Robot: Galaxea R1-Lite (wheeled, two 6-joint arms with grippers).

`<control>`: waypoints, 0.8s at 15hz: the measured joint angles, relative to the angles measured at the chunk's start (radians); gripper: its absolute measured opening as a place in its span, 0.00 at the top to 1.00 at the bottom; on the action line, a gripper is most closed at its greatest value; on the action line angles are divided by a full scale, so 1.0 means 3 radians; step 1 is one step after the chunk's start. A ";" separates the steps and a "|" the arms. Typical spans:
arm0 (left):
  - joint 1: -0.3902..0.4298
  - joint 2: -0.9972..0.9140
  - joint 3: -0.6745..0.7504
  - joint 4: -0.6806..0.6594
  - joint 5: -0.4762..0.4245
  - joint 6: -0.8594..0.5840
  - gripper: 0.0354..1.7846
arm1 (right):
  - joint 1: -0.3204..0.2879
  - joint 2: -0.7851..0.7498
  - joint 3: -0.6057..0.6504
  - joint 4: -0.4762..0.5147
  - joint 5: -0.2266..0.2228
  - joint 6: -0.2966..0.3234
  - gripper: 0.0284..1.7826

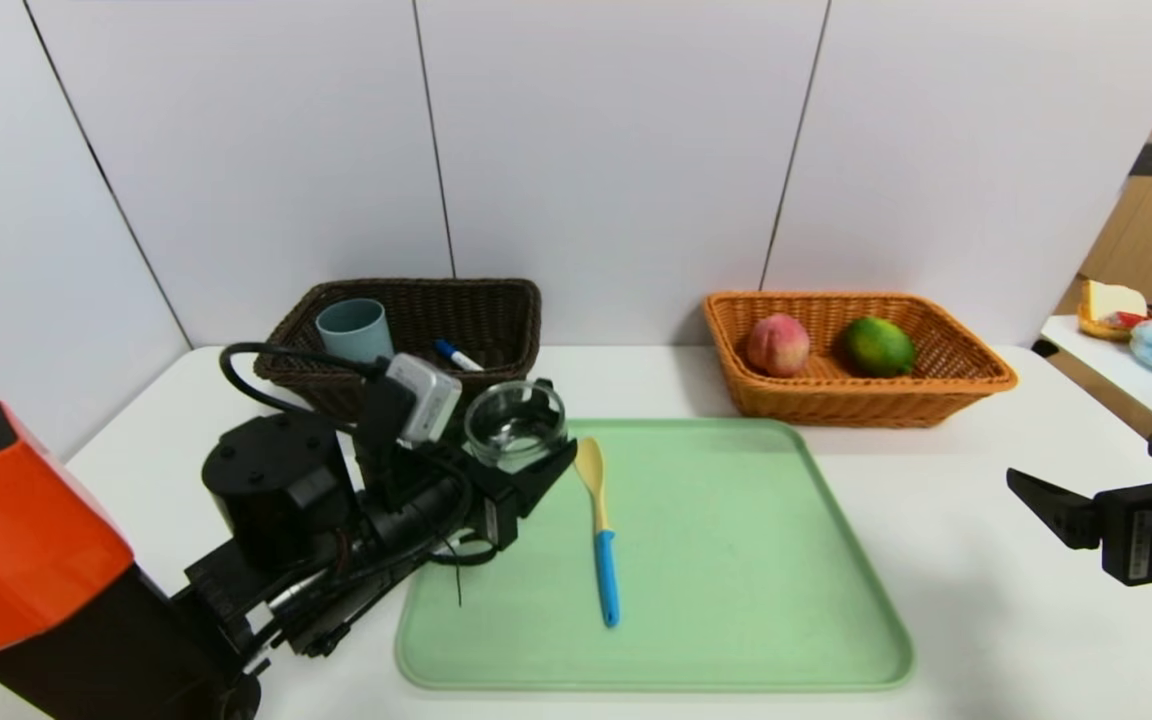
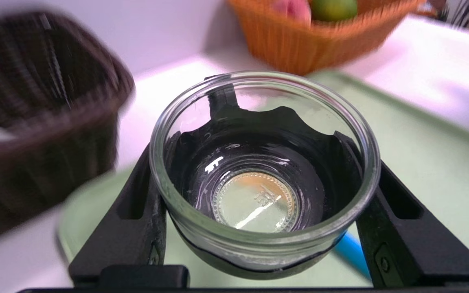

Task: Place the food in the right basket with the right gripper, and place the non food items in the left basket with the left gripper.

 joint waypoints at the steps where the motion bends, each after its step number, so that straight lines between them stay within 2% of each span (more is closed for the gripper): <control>1: 0.0070 -0.0079 -0.0131 0.0009 -0.0003 0.0084 0.31 | 0.0001 0.0002 0.0004 -0.0001 0.0000 0.0003 0.05; 4: 0.0393 -0.0286 -0.0613 0.0457 -0.0003 0.0206 0.31 | -0.0001 0.0002 0.0024 0.0000 0.0000 0.0003 0.05; 10: 0.1057 -0.0448 -0.1703 0.2411 -0.0001 0.0200 0.31 | -0.0001 -0.0009 0.0028 -0.0001 -0.0002 0.0041 0.05; 12: 0.1170 -0.0342 -0.1938 0.2818 0.0010 0.0189 0.31 | -0.0004 -0.0013 0.0028 -0.0001 -0.0006 0.0043 0.05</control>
